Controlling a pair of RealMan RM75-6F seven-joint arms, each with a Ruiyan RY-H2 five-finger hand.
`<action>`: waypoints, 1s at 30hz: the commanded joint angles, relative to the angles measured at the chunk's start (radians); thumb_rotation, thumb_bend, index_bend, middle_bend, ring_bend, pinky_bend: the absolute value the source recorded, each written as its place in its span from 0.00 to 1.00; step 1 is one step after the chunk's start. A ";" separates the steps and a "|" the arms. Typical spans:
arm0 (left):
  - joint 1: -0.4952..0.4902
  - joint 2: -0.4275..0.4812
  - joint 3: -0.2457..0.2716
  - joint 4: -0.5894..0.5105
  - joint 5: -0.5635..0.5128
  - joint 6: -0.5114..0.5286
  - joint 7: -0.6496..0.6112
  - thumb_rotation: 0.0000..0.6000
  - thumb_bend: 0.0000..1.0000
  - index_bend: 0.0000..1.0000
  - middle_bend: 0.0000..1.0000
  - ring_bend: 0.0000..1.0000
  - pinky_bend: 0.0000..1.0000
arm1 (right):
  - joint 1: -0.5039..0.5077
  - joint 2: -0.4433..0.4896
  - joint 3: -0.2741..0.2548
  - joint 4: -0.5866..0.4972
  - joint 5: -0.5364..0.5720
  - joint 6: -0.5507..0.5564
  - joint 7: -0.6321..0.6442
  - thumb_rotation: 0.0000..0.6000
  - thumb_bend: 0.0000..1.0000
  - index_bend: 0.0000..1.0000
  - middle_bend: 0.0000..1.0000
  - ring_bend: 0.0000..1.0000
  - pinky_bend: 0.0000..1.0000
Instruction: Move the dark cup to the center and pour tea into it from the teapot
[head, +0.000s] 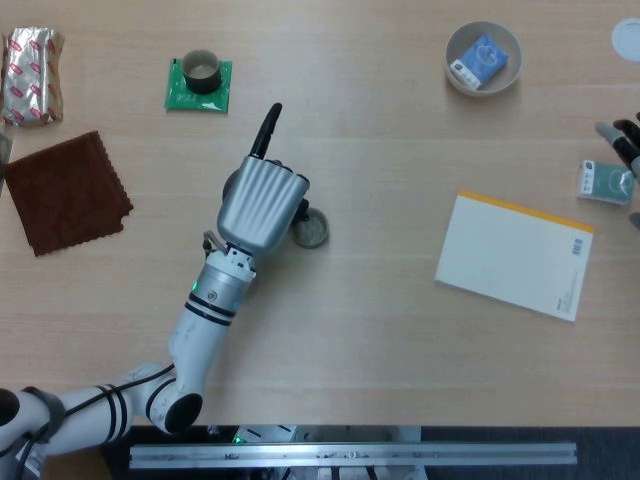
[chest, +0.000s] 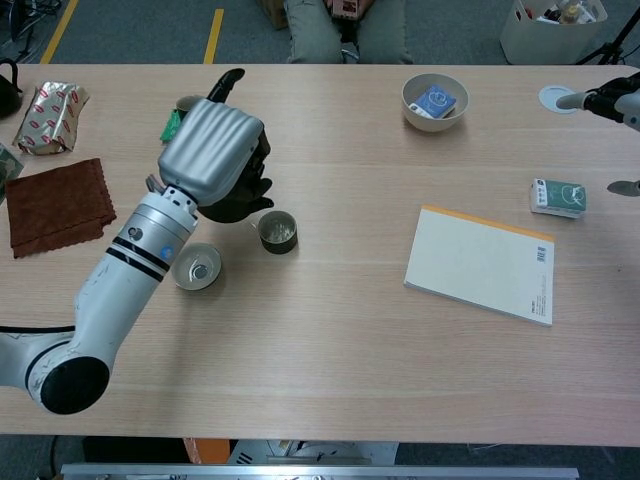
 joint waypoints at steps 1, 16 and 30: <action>0.008 0.011 -0.013 -0.029 -0.031 -0.013 -0.031 1.00 0.22 0.96 1.00 0.83 0.06 | 0.002 -0.002 0.001 0.000 0.005 -0.002 -0.004 1.00 0.20 0.00 0.11 0.00 0.00; 0.059 0.114 -0.067 -0.101 -0.152 -0.059 -0.305 1.00 0.22 0.94 1.00 0.81 0.06 | 0.010 -0.014 0.005 -0.007 0.028 -0.010 -0.010 1.00 0.20 0.00 0.11 0.00 0.00; 0.083 0.102 -0.046 0.064 -0.161 -0.060 -0.460 1.00 0.22 0.92 0.98 0.78 0.06 | 0.018 -0.021 0.003 -0.020 0.051 -0.011 -0.028 1.00 0.20 0.00 0.11 0.00 0.00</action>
